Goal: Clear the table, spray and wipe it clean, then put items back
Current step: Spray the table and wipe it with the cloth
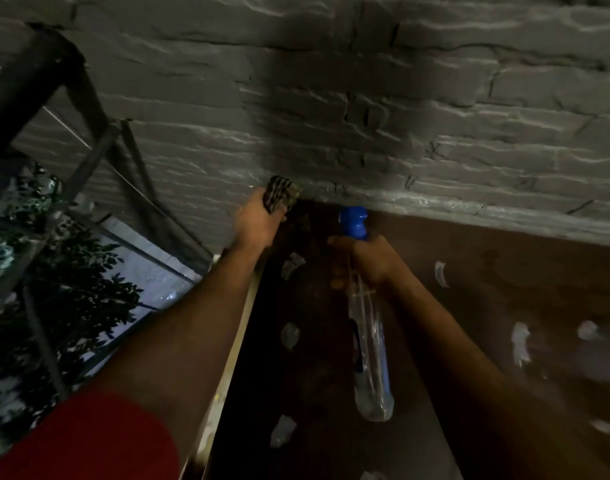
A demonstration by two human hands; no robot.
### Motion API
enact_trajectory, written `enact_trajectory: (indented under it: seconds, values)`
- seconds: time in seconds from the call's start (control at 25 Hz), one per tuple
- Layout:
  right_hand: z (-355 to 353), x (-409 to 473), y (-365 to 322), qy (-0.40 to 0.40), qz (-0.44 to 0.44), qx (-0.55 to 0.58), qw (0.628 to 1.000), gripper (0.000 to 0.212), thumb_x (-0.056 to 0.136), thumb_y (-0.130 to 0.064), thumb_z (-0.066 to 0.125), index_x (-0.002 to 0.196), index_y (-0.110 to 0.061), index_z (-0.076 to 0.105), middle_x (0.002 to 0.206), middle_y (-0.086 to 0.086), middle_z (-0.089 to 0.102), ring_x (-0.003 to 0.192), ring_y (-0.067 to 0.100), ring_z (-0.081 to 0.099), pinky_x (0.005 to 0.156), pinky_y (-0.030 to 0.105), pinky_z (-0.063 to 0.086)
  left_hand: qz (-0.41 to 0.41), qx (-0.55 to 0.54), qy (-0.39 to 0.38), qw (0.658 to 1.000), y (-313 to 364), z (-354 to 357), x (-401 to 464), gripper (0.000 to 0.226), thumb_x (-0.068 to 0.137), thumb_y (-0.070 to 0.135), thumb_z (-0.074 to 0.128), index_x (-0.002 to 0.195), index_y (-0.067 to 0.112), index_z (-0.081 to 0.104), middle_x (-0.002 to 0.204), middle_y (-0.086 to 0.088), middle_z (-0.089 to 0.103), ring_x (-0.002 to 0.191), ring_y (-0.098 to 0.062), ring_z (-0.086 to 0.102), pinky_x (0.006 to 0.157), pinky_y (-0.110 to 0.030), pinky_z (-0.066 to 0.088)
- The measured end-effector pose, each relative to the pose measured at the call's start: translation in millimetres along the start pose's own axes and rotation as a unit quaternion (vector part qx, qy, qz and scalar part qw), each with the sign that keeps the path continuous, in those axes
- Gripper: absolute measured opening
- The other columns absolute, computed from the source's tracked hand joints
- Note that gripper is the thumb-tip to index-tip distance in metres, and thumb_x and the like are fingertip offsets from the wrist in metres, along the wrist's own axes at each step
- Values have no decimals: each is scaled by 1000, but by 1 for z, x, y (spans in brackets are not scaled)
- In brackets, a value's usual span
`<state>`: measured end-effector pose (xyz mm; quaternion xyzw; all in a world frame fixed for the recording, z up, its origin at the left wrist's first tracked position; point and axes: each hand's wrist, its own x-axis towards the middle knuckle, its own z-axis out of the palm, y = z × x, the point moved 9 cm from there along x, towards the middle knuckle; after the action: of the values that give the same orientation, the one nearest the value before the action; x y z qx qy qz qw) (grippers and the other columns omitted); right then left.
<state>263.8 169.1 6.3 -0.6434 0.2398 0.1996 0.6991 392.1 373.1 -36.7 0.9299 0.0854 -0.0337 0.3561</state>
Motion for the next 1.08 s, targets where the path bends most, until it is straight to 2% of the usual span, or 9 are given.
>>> enact_trajectory:
  seconds: [0.16,0.32,0.48,0.6,0.68,0.76,0.84,1.0,1.08]
  values:
    - [-7,35,31,34,-5,1,999,32,80,-18,73,101,-5,53,60,8,55,42,19,54,47,37,53,69,127,-5,989,9,62,19,46,91,40,55,132,20,48,125,-14,59,117,-34,52,93,-41,44]
    - [-5,54,47,8,-13,28,999,18,80,-16,71,89,-9,58,53,2,59,40,14,55,45,30,48,177,346,-93,917,-11,144,-9,58,93,47,16,148,31,29,159,0,14,146,-28,6,115,-50,16]
    - [-1,61,51,16,2,48,999,22,83,-14,70,97,-8,55,59,6,55,39,14,52,45,31,49,169,261,-38,950,-6,132,25,51,96,26,33,145,14,34,154,-7,29,142,-26,23,116,-39,19]
    - [-6,65,44,26,0,37,999,20,83,-13,69,96,-5,55,55,7,54,40,17,51,44,31,48,281,263,-93,918,13,142,12,63,87,28,13,136,8,47,146,-12,42,137,-30,34,113,-43,28]
    - [-6,60,41,11,-2,42,999,17,84,-11,67,93,-6,53,49,5,51,39,18,48,42,29,46,327,192,-92,921,-8,133,-6,49,91,22,31,131,9,55,141,-14,50,131,-31,44,110,-43,35]
    - [-7,54,46,3,6,49,999,19,84,-9,67,96,-7,52,50,3,51,40,18,47,45,30,45,219,83,-57,971,-28,107,18,38,94,15,44,130,15,57,141,-12,47,130,-32,43,108,-41,37]
    - [-9,56,50,0,7,55,998,22,84,-10,68,99,-8,53,54,3,53,43,17,50,46,30,46,110,80,8,991,-19,94,35,32,93,12,49,124,17,60,135,-12,48,125,-32,43,102,-40,39]
    - [-13,55,50,-5,-4,59,998,21,84,-9,67,98,-6,52,52,4,54,41,18,51,44,29,45,315,129,-24,940,18,118,-9,32,88,6,54,116,15,66,121,-12,59,113,-30,53,99,-37,43]
    - [-10,50,52,-9,-4,54,998,19,84,-8,67,96,-7,52,52,6,53,40,18,49,42,28,45,339,99,-28,935,3,111,4,36,82,6,59,116,13,68,119,-12,62,112,-31,57,100,-32,39]
